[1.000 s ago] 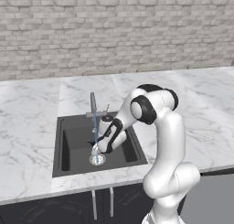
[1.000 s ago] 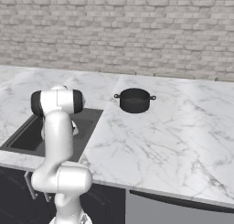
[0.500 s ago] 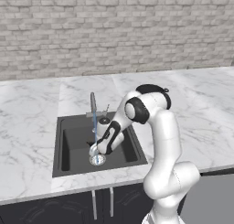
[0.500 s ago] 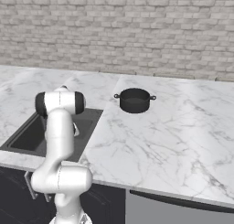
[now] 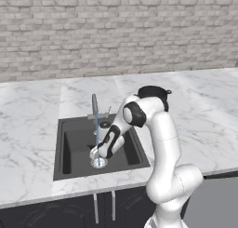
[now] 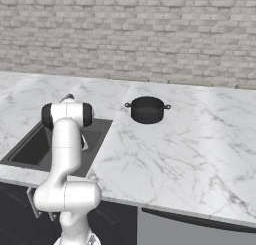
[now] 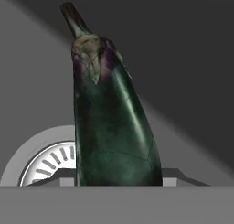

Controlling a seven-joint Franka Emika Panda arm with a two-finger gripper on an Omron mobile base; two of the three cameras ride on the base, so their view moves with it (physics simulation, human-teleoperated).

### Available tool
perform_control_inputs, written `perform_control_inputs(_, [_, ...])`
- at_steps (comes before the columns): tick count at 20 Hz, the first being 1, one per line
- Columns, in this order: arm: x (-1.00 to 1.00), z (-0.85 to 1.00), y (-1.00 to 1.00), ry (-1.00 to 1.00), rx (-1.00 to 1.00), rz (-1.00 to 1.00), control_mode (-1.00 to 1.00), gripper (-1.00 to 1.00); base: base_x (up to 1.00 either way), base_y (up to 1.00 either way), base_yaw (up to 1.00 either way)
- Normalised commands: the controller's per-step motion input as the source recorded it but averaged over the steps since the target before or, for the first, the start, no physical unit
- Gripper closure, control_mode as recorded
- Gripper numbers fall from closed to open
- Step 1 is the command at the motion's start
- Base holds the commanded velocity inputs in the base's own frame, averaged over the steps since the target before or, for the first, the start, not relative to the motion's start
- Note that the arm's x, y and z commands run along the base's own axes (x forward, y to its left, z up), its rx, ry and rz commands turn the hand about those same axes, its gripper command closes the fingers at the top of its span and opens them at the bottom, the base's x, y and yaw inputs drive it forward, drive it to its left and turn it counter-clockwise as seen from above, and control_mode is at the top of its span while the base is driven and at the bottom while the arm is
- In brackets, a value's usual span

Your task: Turn on the sink faucet. Then move the eggplant from the counter to the sink. Turn off the sink. Move the vegetable from the sink to the pot next to the stove. Finally move the pot to the front center burner.

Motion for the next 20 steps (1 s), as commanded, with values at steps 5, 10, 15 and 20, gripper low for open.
perform_control_inputs(5, [0.04,-0.16,0.03,0.01,0.0,-0.01,-1.0,-1.0,0.0,0.0,0.0])
perform_control_inputs(10, [-0.01,-0.04,-0.01,0.0,0.03,0.0,-1.0,-1.0,0.0,0.0,0.0])
perform_control_inputs(15, [0.0,0.0,-0.03,0.0,0.08,0.0,-1.0,-1.0,0.0,0.0,0.0])
perform_control_inputs(20, [-0.02,0.27,-0.07,0.0,0.09,0.0,-1.0,-1.0,0.0,0.0,0.0])
